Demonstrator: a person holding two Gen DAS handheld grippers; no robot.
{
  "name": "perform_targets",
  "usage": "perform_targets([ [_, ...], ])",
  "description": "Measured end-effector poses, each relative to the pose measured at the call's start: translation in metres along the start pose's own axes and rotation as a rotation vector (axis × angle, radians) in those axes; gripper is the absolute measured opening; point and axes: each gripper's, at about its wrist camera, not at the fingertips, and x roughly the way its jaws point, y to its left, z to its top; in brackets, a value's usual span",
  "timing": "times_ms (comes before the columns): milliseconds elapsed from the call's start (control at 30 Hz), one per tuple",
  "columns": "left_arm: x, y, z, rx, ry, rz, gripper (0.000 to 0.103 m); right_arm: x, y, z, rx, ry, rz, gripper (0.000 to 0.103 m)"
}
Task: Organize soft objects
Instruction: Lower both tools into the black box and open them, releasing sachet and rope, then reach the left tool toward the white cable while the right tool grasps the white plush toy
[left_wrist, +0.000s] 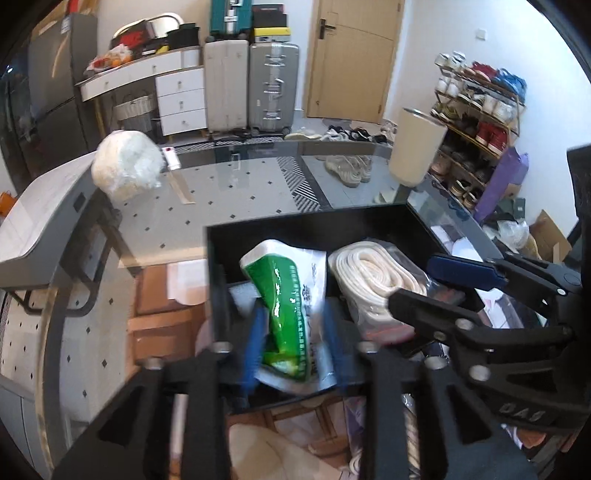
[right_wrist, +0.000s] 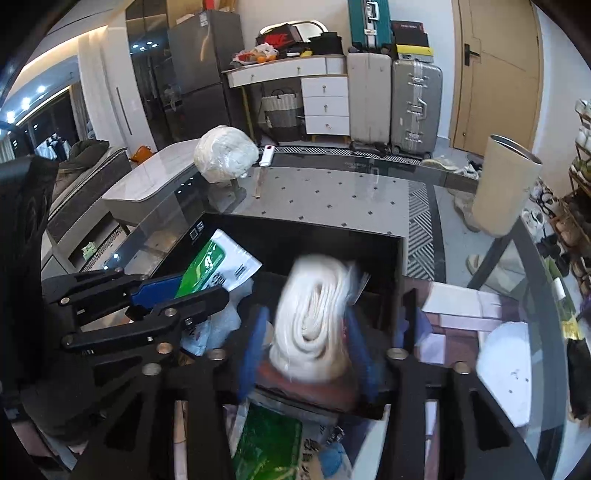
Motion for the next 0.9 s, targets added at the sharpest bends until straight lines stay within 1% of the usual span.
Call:
perform_targets([
  [33,-0.005,0.002,0.000,-0.010,-0.003,-0.012,0.046,-0.004,-0.002,0.001,0.009,0.007,0.016,0.061],
  [67,-0.009,0.003,-0.001,-0.017,-0.008,-0.007,0.047,-0.007,-0.005,0.001,0.019,0.011,0.022,0.068],
  [100,-0.015,0.003,-0.001,-0.019,-0.019,0.004,0.047,-0.012,-0.007,0.002,0.029,0.008,0.045,0.071],
  [133,-0.022,0.001,-0.003,-0.006,-0.032,0.014,0.047,-0.019,-0.008,0.002,0.038,-0.001,0.063,0.077],
  [200,-0.035,-0.005,-0.006,0.034,-0.043,0.017,0.047,-0.028,-0.007,0.001,0.032,-0.009,0.061,0.078],
  [300,-0.048,-0.014,-0.014,0.079,-0.035,-0.009,0.048,-0.041,-0.003,-0.005,-0.010,0.008,0.068,0.078],
  [500,-0.047,-0.024,-0.043,0.114,0.067,-0.076,0.048,-0.058,-0.013,-0.029,-0.038,0.074,0.065,0.078],
  [533,-0.046,-0.025,-0.048,0.118,0.083,-0.089,0.048,-0.058,-0.017,-0.036,-0.037,0.097,0.064,0.077],
  [600,-0.044,-0.030,-0.057,0.130,0.109,-0.106,0.048,-0.056,-0.023,-0.046,-0.043,0.133,0.059,0.070],
  [667,-0.041,-0.034,-0.061,0.135,0.127,-0.113,0.048,-0.053,-0.025,-0.056,-0.062,0.166,0.041,0.056],
  [733,-0.038,-0.040,-0.062,0.142,0.141,-0.119,0.048,-0.049,-0.025,-0.064,-0.093,0.195,0.014,0.050],
  [800,-0.035,-0.043,-0.061,0.145,0.146,-0.122,0.048,-0.045,-0.025,-0.068,-0.098,0.208,0.008,0.049],
  [900,-0.030,-0.047,-0.059,0.144,0.156,-0.131,0.048,-0.043,-0.025,-0.067,-0.068,0.200,0.048,0.049],
])
